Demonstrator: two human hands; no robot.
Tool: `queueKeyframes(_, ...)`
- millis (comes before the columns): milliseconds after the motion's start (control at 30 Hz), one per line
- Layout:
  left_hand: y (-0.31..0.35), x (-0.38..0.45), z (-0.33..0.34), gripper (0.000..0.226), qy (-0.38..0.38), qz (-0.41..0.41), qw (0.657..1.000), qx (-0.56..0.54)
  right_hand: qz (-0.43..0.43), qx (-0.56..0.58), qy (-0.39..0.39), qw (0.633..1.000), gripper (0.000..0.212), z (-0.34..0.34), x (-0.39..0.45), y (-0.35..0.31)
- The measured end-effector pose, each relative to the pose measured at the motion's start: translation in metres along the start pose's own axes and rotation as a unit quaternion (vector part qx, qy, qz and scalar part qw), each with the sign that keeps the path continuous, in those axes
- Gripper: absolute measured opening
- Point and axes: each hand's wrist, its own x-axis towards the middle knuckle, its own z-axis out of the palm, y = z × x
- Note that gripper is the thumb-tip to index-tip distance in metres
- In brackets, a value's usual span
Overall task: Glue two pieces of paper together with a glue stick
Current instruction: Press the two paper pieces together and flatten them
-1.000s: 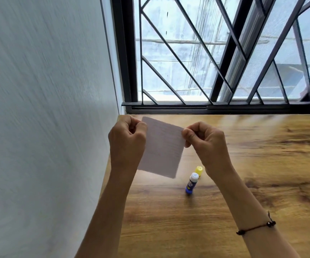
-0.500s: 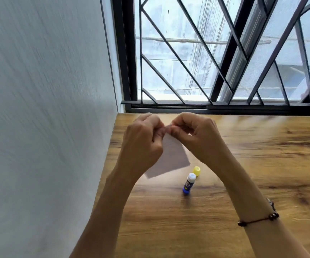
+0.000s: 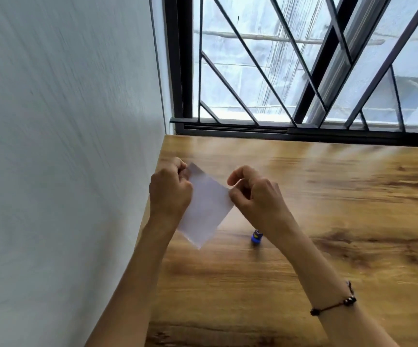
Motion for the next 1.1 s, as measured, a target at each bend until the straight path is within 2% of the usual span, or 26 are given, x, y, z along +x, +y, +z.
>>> queueKeyframes(100, -0.018, -0.015, 0.019, 0.015, -0.023, 0.028, 0.998, 0.053, 0.032, -0.026, -0.05, 0.998, 0.022, 0.025, -0.026, 0.003)
queueKeyframes(267, -0.043, -0.05, 0.048, 0.025, -0.123, 0.106, 0.979, 0.124, 0.076, -0.091, -0.06, 0.991, 0.011, 0.052, -0.072, 0.026)
queueKeyframes(433, -0.052, -0.085, 0.049, 0.041, -0.2, 0.129, 0.96, 0.15, 0.09, -0.147, -0.042, 0.984, 0.006, 0.05, -0.089, 0.039)
queueKeyframes(500, -0.058, -0.097, 0.046, 0.045, -0.233, 0.132, 0.947, 0.177, 0.098, -0.176, -0.054, 0.978, 0.009, 0.05, -0.088, 0.04)
queueKeyframes(600, -0.068, -0.107, 0.046, 0.049, -0.275, 0.132, 0.924, 0.23, 0.076, -0.278, -0.088, 0.954, 0.015, 0.05, -0.09, 0.035)
queueKeyframes(667, -0.071, -0.108, 0.046, 0.051, -0.292, 0.124, 0.911, 0.264, 0.014, -0.316, -0.085, 0.945, 0.021, 0.055, -0.091, 0.029)
queueKeyframes(733, -0.067, -0.109, 0.043, 0.058, -0.286, 0.128, 0.904, 0.292, -0.059, -0.264, -0.047, 0.962, 0.032, 0.065, -0.091, 0.029)
queueKeyframes(833, -0.066, -0.115, 0.041, 0.066, -0.311, 0.12, 0.897, 0.291, -0.019, -0.125, -0.158, 0.979, 0.07, 0.079, -0.086, 0.032)
queueKeyframes(900, -0.062, -0.118, 0.04, 0.054, -0.295, 0.118, 0.895, 0.314, -0.01, -0.144, -0.187, 0.972, 0.09, 0.085, -0.089, 0.044)
queueKeyframes(967, -0.062, -0.124, 0.045, 0.058, -0.326, 0.073, 0.884, 0.328, -0.011, -0.196, -0.228, 0.954, 0.094, 0.09, -0.088, 0.059)
queueKeyframes(1100, -0.062, -0.125, 0.041, 0.068, -0.33, 0.061, 0.881, 0.335, -0.005, -0.218, -0.237, 0.947, 0.09, 0.095, -0.07, 0.056)
